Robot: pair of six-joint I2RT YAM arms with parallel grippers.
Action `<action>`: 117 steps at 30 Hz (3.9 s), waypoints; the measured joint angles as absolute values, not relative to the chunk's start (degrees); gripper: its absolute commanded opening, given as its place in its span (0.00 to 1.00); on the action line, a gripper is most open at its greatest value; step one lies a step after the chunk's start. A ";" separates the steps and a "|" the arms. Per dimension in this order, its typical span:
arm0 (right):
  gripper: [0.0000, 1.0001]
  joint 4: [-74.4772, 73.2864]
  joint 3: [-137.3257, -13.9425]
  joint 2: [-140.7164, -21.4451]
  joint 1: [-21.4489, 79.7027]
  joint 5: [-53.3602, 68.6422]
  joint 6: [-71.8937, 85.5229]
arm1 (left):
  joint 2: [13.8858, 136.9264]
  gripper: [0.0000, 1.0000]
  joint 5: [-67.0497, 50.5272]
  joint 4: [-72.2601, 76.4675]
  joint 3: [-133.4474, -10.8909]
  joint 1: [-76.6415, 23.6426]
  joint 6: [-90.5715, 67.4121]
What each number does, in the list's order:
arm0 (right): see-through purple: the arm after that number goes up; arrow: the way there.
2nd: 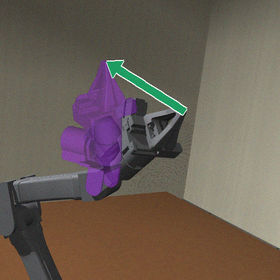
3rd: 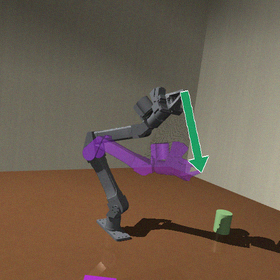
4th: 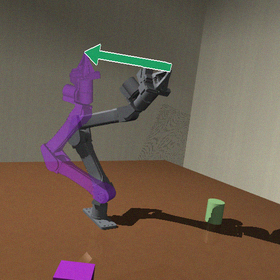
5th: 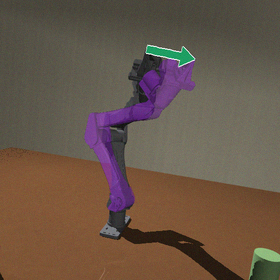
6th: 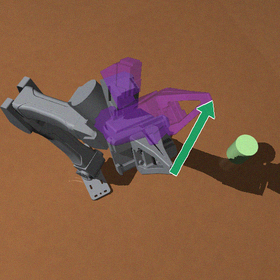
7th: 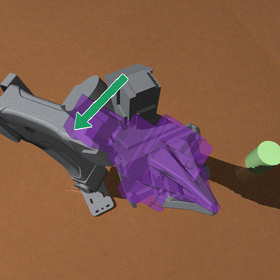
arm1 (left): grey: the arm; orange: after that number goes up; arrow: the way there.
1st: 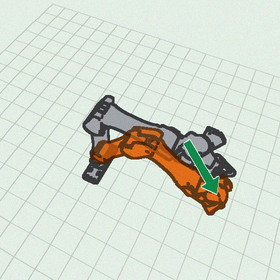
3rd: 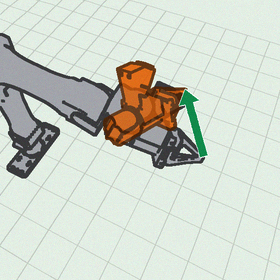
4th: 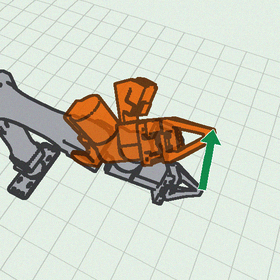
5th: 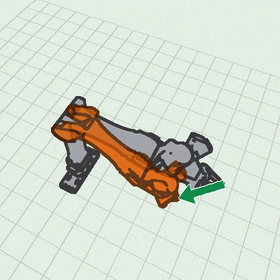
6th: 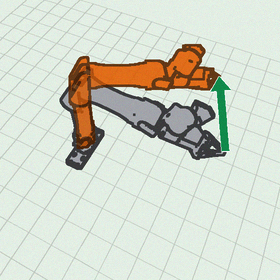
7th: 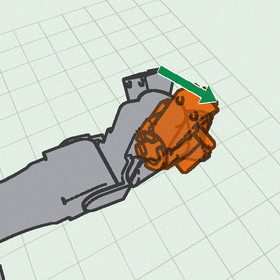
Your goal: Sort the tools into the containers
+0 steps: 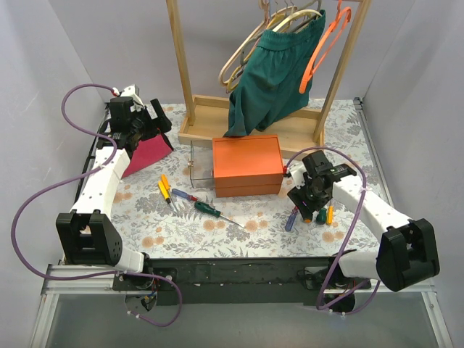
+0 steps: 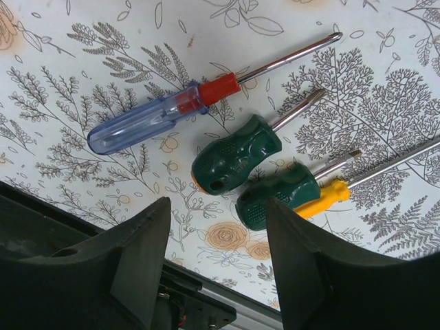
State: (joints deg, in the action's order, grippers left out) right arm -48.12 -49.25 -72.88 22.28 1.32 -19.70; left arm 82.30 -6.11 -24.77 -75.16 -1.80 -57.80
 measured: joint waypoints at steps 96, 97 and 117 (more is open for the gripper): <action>0.48 -38.98 -112.66 -118.52 45.89 25.12 0.19 | 75.02 0.95 -6.20 -21.87 -74.81 2.31 -55.16; 0.64 -39.00 -112.66 -118.54 46.04 24.75 0.47 | 74.81 0.95 -6.26 -21.91 -74.59 2.72 -55.29; 0.76 -41.80 -80.97 -81.91 29.45 15.70 -14.35 | 78.30 0.94 -11.44 -21.78 -74.35 3.38 -57.58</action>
State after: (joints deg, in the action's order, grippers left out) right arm -41.80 -80.97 -81.91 29.45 15.70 -14.35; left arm 78.30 -11.44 -21.78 -74.35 3.38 -57.58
